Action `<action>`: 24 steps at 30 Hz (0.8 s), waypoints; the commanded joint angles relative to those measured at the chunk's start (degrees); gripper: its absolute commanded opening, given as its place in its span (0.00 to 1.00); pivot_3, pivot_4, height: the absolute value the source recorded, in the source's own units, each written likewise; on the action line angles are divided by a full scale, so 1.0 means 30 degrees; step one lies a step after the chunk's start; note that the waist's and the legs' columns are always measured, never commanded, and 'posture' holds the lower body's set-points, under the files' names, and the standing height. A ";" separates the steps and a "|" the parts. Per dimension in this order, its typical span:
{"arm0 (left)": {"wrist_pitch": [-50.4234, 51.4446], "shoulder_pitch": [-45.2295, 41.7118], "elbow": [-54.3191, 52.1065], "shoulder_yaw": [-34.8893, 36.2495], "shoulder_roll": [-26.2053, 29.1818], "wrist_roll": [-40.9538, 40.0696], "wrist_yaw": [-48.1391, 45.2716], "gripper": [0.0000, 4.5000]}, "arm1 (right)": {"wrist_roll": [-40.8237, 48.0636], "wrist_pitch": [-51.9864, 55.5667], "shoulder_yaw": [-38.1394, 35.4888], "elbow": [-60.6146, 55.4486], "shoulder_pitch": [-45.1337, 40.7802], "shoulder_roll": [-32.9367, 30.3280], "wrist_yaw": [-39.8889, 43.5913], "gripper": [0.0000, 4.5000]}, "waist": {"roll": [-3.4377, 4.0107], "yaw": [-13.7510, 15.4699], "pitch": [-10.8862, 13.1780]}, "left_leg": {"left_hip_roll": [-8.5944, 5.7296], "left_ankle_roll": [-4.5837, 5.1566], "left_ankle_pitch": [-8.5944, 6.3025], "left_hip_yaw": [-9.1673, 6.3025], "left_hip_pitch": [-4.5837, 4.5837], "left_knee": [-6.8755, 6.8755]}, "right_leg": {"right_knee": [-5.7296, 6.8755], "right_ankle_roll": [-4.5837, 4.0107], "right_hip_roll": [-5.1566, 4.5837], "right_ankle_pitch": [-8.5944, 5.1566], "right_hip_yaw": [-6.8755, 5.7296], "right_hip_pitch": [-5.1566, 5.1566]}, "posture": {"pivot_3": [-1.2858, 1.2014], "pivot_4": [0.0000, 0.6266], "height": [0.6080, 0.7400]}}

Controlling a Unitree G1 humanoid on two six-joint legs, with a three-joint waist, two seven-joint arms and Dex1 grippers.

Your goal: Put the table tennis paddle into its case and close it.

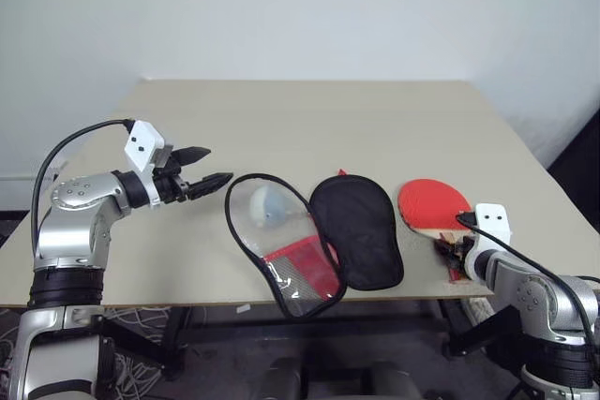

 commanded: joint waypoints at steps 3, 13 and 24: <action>-0.0132 -0.0053 -0.0759 0.0921 0.0507 -0.0134 0.0204 0.85 | -0.0442 -0.0193 -0.0294 0.0317 -0.0551 0.0156 -0.0101 0.26 | 0.0001 -0.0027 0.0000 | 0.0005 -0.0001 0.0000 0.0001 0.0002 -0.0005 | 0.0001 -0.0001 0.0005 0.0000 0.0001 -0.0004 | 0.52 0.00 1.00; -0.0244 -0.0182 -0.0566 0.0823 0.0493 -0.0018 0.0244 0.85 | 0.0166 -0.1572 0.0470 -0.1363 -0.2863 0.0829 0.0708 0.26 | 0.0059 -0.0332 0.0036 | 0.0002 -0.0001 0.0002 0.0007 -0.0012 -0.0029 | 0.0009 -0.0026 0.0004 0.0017 0.0012 -0.0032 | 0.52 0.00 1.00; -0.0147 -0.0300 -0.0422 0.0623 0.0449 0.0039 0.0071 0.85 | 0.1299 0.0922 0.6074 -0.4667 -0.2214 0.2166 0.1711 0.26 | 0.0044 -0.0301 0.0032 | -0.0012 0.0002 0.0004 -0.0020 -0.0012 -0.0037 | 0.0003 -0.0041 -0.0006 0.0026 -0.0004 -0.0030 | 0.52 0.00 1.00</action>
